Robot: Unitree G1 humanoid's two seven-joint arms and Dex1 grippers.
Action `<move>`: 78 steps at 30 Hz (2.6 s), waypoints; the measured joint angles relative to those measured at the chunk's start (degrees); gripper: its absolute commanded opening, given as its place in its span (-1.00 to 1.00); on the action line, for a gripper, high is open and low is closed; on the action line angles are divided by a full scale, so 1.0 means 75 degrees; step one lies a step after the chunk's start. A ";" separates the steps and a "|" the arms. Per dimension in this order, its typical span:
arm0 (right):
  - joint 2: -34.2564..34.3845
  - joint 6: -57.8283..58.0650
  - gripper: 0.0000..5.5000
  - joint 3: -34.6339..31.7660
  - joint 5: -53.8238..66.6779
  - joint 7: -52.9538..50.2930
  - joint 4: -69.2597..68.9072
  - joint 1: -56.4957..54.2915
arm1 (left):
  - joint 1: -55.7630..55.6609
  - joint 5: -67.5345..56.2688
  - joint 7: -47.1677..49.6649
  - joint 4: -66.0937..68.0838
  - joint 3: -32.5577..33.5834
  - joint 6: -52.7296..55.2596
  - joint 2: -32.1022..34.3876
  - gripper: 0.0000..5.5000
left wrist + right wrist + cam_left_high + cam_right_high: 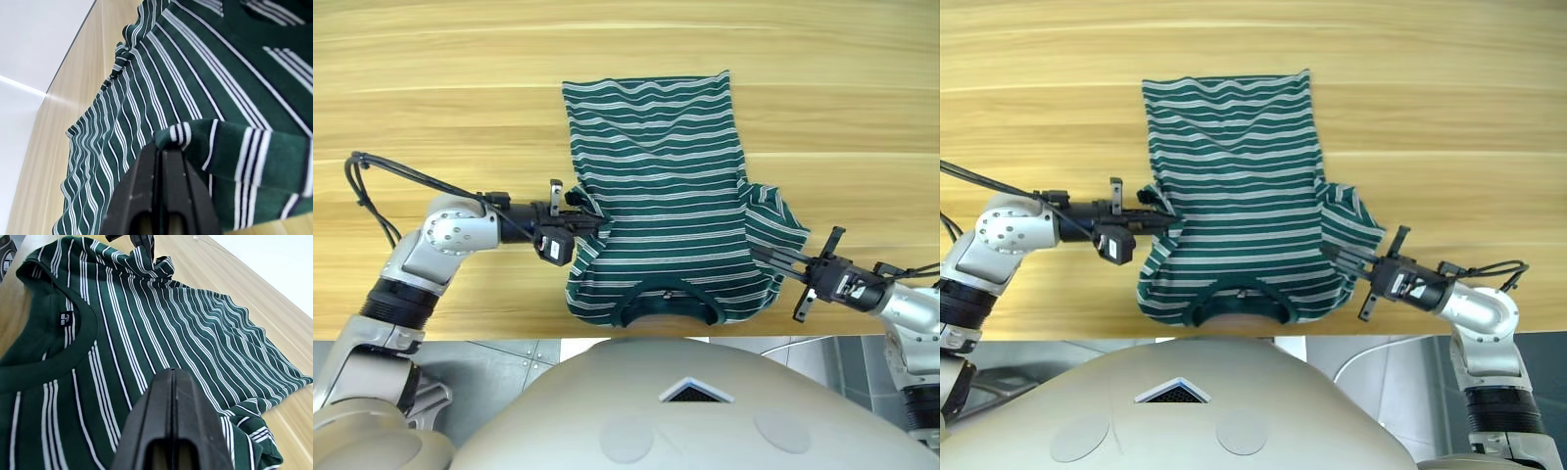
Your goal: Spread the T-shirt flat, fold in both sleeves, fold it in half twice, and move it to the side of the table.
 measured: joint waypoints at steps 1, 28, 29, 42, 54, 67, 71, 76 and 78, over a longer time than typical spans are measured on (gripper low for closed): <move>0.0001 0.0000 -1.00 0.0009 0.0000 -0.0001 0.0000 -0.0003 | -0.0047 0.0011 0.0007 0.0010 -0.0004 0.0041 -0.0043 -0.99; 0.0002 0.0015 -1.00 0.0028 0.0001 -0.0017 -0.0139 0.0021 | -0.0229 0.0588 -0.0180 0.0582 -0.0661 0.0587 -0.0595 -0.56; 0.0002 0.0018 -1.00 0.0029 0.0001 -0.0016 -0.0139 0.0021 | -0.0227 0.0466 -0.0219 0.0555 -0.0645 0.0641 -0.0595 -0.50; 0.0005 0.0150 -1.00 0.0074 0.0000 -0.0019 -0.0174 -0.0006 | 0.0430 -0.1199 -0.0919 -0.0224 -0.0566 0.0850 -0.0357 0.21; 0.0061 0.0146 -1.00 0.0080 -0.0003 -0.0048 -0.0175 0.0091 | 0.1576 -0.1851 -0.0587 0.0474 0.1181 0.0571 0.0536 0.89; 0.0060 0.0142 -1.00 0.0026 0.0004 -0.0048 -0.0178 0.0241 | 0.2385 -0.1893 -0.0753 0.0525 0.1128 0.0380 0.0421 0.95; 0.0060 0.0135 -1.00 0.0013 0.0004 -0.0048 -0.0178 0.0290 | 0.2530 -0.1960 -0.0912 0.0433 0.1116 0.0333 0.0421 0.95; 0.0060 0.0133 -1.00 0.0007 0.0004 -0.0048 -0.0179 0.0316 | 0.2709 -0.2109 -0.1072 0.0362 0.1096 0.0321 0.0421 0.95; 0.0060 0.0133 -1.00 0.0005 0.0005 -0.0048 -0.0179 0.0322 | 0.2780 -0.2174 -0.1130 0.0290 0.1072 0.0307 0.0421 0.95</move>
